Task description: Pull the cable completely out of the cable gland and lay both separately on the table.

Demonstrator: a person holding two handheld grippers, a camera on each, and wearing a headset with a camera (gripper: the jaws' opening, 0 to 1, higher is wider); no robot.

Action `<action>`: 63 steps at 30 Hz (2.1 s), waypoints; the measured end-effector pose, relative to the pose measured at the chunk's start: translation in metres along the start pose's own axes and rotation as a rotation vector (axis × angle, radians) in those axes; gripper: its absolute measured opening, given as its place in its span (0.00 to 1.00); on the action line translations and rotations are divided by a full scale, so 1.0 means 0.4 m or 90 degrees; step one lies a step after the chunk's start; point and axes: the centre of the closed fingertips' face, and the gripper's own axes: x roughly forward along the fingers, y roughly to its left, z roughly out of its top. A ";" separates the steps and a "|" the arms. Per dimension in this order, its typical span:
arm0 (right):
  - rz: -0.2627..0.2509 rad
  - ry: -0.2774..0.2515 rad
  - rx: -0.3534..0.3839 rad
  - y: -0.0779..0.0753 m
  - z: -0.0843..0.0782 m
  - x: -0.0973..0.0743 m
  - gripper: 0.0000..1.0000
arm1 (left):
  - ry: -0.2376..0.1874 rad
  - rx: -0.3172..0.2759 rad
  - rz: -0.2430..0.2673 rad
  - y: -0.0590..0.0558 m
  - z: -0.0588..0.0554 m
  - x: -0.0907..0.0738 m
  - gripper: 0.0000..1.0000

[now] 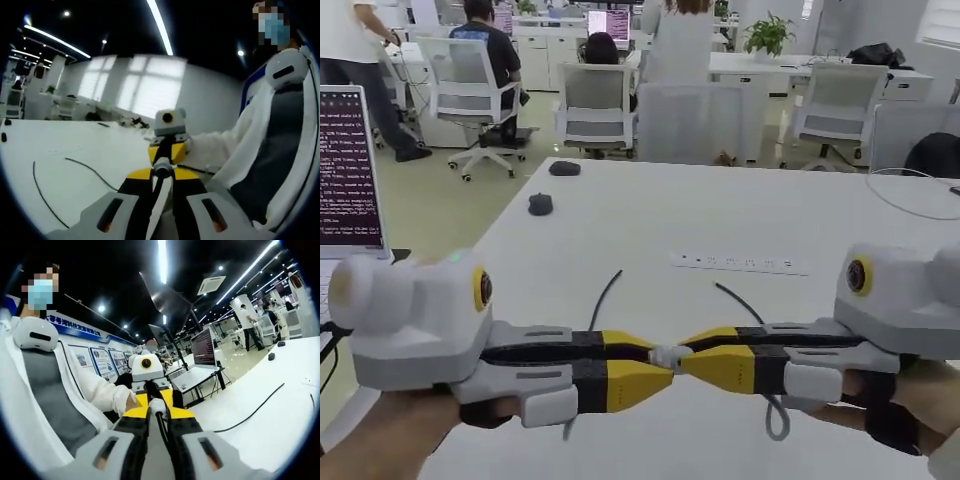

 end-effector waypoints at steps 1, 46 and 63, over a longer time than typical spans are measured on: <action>0.004 0.000 -0.020 0.006 0.004 0.002 0.12 | -0.004 -0.007 -0.001 -0.001 0.003 -0.001 0.13; -0.036 0.053 -0.231 -0.021 -0.012 -0.024 0.05 | -0.048 0.004 0.000 0.002 0.014 -0.014 0.14; -0.010 0.024 -0.232 0.013 -0.012 -0.014 0.02 | -0.064 0.121 -0.016 -0.008 0.013 0.043 0.34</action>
